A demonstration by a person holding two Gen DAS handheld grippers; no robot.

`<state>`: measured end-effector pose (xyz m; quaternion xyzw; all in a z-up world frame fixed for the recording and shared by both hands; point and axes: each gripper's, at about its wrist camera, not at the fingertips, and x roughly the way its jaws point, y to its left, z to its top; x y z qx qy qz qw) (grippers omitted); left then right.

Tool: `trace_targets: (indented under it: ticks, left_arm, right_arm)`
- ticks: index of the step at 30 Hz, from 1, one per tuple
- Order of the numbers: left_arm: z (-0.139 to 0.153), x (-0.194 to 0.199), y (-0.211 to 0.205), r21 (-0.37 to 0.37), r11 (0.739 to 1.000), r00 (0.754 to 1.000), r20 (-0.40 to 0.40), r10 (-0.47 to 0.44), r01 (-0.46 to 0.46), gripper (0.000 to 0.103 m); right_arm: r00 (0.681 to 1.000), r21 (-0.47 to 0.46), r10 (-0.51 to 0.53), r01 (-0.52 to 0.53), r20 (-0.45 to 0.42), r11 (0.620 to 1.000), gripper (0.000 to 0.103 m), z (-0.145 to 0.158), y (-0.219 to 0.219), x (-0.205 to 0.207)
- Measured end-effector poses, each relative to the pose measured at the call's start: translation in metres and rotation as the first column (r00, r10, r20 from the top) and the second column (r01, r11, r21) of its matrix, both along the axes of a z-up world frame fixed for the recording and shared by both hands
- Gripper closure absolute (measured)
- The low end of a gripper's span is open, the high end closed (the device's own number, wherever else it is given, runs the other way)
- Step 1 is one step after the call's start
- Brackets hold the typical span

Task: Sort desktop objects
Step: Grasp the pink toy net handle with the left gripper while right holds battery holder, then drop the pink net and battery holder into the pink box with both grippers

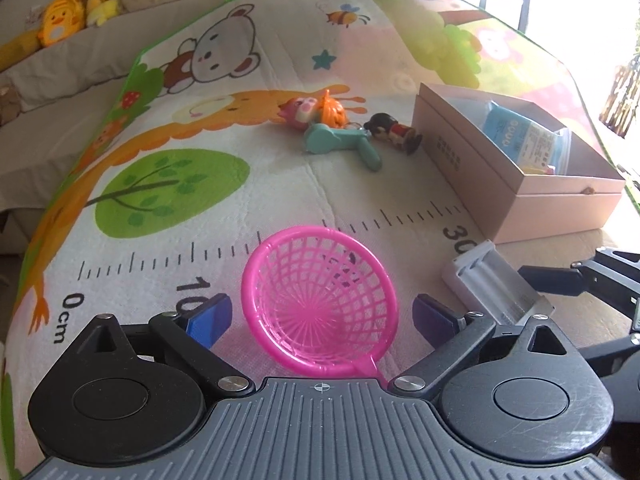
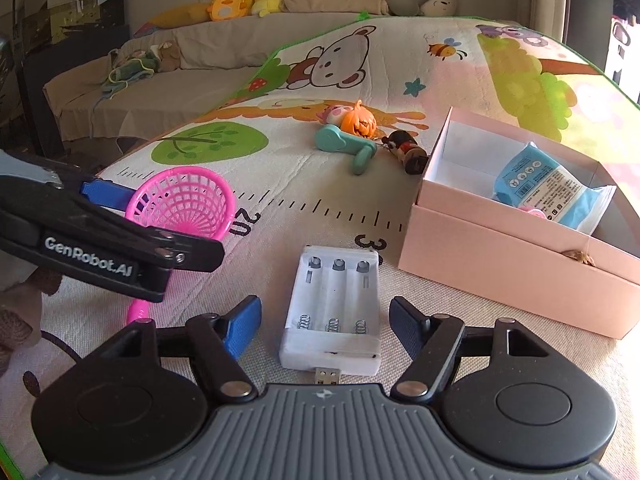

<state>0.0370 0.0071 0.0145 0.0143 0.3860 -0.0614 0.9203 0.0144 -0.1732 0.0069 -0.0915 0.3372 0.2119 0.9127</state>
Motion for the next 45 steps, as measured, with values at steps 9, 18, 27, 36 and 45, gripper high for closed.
trace_targets:
  ticks: [9, 18, 27, 36, 45]
  left_arm:
    - [-0.005, -0.005, -0.011, 0.005, 1.000, 1.000, -0.024, 0.009, -0.009, 0.016]
    - [0.013, -0.037, -0.045, -0.020, 0.992, 0.992, 0.025, -0.121, 0.121, 0.016]
    - [0.076, -0.010, -0.079, -0.065, 0.979, 0.968, 0.177, -0.180, 0.194, 0.016]
    - [0.109, 0.081, -0.140, -0.045, 0.960, 0.943, 0.206, -0.262, 0.277, 0.016]
    - [0.085, 0.165, -0.185, 0.008, 0.945, 0.933, 0.157, -0.325, 0.328, 0.011]
  right_arm:
    - [0.999, -0.025, 0.023, -0.023, -0.031, 0.999, 0.055, 0.007, -0.018, -0.010]
    - [0.996, -0.072, -0.040, 0.034, -0.076, 0.997, 0.056, 0.030, -0.065, -0.034]
    - [0.980, 0.012, -0.148, 0.148, 0.132, 0.989, 0.056, 0.122, -0.127, -0.034]
    - [0.924, 0.087, -0.240, 0.224, 0.298, 0.971, 0.056, 0.166, -0.164, 0.014]
    - [0.912, 0.103, -0.305, 0.288, 0.273, 0.952, 0.056, 0.151, -0.180, 0.058]
